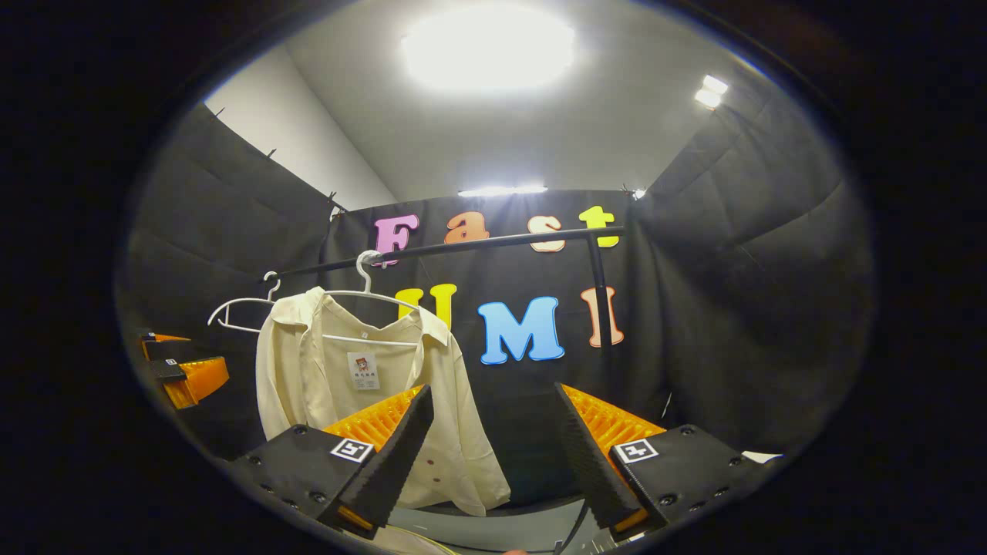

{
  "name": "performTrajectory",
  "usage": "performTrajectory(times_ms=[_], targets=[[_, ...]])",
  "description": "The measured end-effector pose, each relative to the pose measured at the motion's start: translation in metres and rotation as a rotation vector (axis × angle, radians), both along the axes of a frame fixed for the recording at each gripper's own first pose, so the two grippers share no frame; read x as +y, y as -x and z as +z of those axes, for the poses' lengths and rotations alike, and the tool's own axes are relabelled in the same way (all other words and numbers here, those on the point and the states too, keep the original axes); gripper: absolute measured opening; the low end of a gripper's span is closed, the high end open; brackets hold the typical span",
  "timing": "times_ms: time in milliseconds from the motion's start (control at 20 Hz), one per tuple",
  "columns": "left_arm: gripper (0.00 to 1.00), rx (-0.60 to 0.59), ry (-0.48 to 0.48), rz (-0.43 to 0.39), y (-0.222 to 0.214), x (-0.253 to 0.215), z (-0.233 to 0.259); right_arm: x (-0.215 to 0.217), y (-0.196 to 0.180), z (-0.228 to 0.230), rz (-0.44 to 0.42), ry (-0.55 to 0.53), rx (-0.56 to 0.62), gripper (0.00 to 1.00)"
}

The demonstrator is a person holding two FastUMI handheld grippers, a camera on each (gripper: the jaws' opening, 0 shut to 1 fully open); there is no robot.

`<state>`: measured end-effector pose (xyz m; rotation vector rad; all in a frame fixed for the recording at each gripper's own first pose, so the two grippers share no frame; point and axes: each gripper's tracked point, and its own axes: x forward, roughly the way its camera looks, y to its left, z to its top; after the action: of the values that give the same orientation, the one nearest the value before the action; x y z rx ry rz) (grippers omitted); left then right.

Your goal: Grasp the clothes on the hanger with both hands and then place them into the laundry hamper below.

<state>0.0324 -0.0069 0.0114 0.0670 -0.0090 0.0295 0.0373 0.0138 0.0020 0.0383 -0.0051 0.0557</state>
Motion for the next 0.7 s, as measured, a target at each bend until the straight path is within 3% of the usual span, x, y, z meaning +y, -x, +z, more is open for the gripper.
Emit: performTrajectory(times_ms=[700], targets=[[0.99, -0.015, -0.005, 0.093, -0.079, -0.024, 0.001, 0.035, -0.098, 0.003, 0.148, -0.034, -0.039, 0.97]])
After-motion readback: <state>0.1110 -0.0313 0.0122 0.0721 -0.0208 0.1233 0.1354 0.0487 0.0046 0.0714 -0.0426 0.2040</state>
